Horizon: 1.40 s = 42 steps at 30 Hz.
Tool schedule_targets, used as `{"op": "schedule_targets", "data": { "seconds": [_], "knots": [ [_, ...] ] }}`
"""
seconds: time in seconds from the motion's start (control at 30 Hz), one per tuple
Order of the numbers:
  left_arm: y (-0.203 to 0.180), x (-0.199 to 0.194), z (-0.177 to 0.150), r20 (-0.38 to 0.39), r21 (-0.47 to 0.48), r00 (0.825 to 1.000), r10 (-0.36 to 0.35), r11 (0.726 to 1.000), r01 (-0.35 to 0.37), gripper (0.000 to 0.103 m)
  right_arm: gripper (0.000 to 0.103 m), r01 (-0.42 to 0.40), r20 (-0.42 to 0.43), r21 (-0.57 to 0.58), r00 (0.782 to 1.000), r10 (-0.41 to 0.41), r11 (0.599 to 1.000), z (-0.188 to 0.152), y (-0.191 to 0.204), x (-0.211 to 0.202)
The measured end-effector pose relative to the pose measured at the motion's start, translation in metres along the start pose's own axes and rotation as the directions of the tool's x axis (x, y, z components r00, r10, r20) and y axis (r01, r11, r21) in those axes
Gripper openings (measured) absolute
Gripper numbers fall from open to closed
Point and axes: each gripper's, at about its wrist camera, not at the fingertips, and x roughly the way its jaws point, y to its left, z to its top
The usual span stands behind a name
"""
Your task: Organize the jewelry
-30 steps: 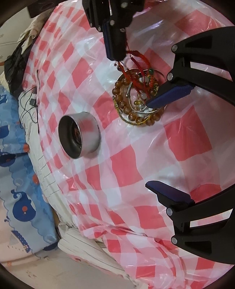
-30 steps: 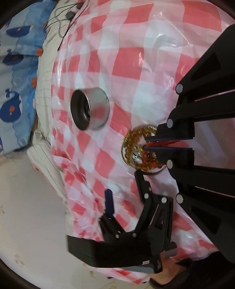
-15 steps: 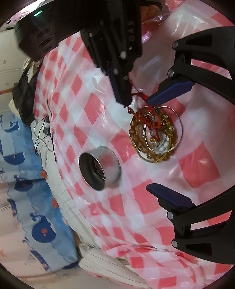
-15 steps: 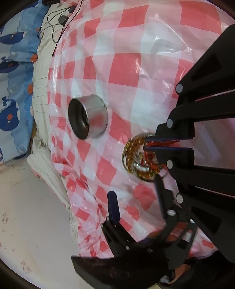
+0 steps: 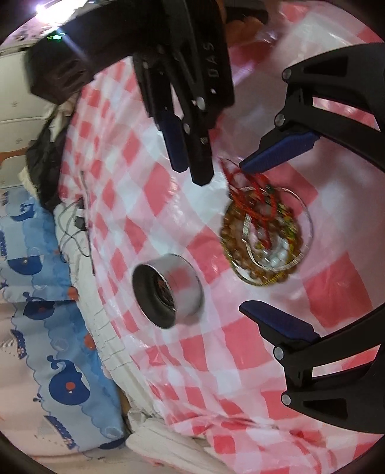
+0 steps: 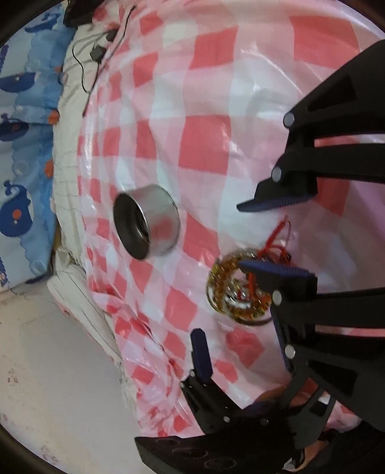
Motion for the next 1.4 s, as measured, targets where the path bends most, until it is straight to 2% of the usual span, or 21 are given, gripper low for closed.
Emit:
{"op": "schedule_targets", "data": {
  "seconds": [0.07, 0.13, 0.23, 0.33, 0.5, 0.73, 0.83, 0.93, 1.13, 1.17, 1.2, 1.23, 1.27, 1.4],
  "knots": [
    [-0.005, 0.004, 0.002, 0.006, -0.001, 1.000, -0.015, 1.000, 0.015, 0.067, 0.040, -0.001, 0.002, 0.042, 1.000, 0.001, 0.999, 0.001, -0.009, -0.002],
    [-0.008, 0.013, 0.001, -0.027, 0.000, 1.000, -0.014, 1.000, 0.014, 0.057, 0.041, -0.011, 0.005, 0.067, 1.000, 0.011, 0.998, 0.001, -0.014, -0.003],
    [-0.012, 0.025, -0.003, -0.085, 0.006, 0.996, -0.037, 0.999, 0.038, 0.033, 0.042, -0.013, 0.013, 0.078, 1.000, 0.012, 0.997, 0.003, -0.016, -0.005],
    [-0.015, 0.023, -0.004, -0.090, 0.013, 0.994, -0.067, 0.998, 0.069, 0.010, 0.043, -0.013, 0.014, 0.079, 1.000, 0.012, 0.997, 0.003, -0.016, -0.006],
    [-0.012, 0.009, -0.001, -0.068, 0.007, 0.992, -0.104, 0.994, 0.105, 0.009, 0.043, -0.010, 0.004, 0.083, 1.000, 0.010, 0.996, 0.003, -0.017, -0.004],
    [0.019, -0.017, 0.007, 0.034, -0.121, 0.981, -0.192, 0.973, 0.194, 0.009, 0.043, -0.003, -0.018, 0.085, 1.000, 0.005, 0.996, 0.001, -0.018, -0.001],
    [0.033, -0.023, 0.007, 0.058, -0.172, 0.981, -0.184, 0.966, 0.191, 0.009, 0.044, -0.023, -0.036, 0.058, 0.999, 0.025, 0.998, 0.000, -0.012, 0.002],
    [0.043, -0.022, 0.005, 0.048, -0.205, 0.987, -0.154, 0.966, 0.160, 0.009, 0.047, -0.057, -0.082, 0.008, 0.995, 0.057, 0.998, -0.004, 0.000, 0.011],
    [0.048, -0.021, 0.006, 0.043, -0.217, 0.991, -0.129, 0.967, 0.135, 0.009, 0.053, -0.058, -0.168, -0.140, 0.985, 0.034, 0.988, -0.018, 0.027, 0.029],
    [0.049, -0.021, 0.006, 0.041, -0.218, 0.992, -0.121, 0.968, 0.127, 0.009, 0.050, -0.059, -0.179, -0.170, 0.984, 0.029, 0.984, -0.020, 0.032, 0.029],
    [0.050, -0.020, 0.005, 0.040, -0.222, 0.992, -0.117, 0.967, 0.123, 0.009, 0.027, -0.063, -0.184, -0.189, 0.983, 0.028, 0.980, -0.022, 0.035, 0.029],
    [0.050, -0.020, 0.005, 0.039, -0.227, 0.993, -0.114, 0.967, 0.120, 0.009, 0.008, -0.079, -0.195, -0.191, 0.980, 0.041, 0.978, -0.023, 0.036, 0.028],
    [0.052, -0.020, 0.004, 0.039, -0.232, 0.993, -0.109, 0.966, 0.115, 0.009, 0.005, -0.098, -0.195, -0.183, 0.979, 0.061, 0.978, -0.023, 0.035, 0.026],
    [0.057, -0.021, 0.004, 0.044, -0.245, 0.994, -0.099, 0.964, 0.107, 0.009, 0.005, -0.211, -0.138, -0.138, 0.972, 0.192, 0.968, -0.015, 0.032, 0.006]
  ]
}}
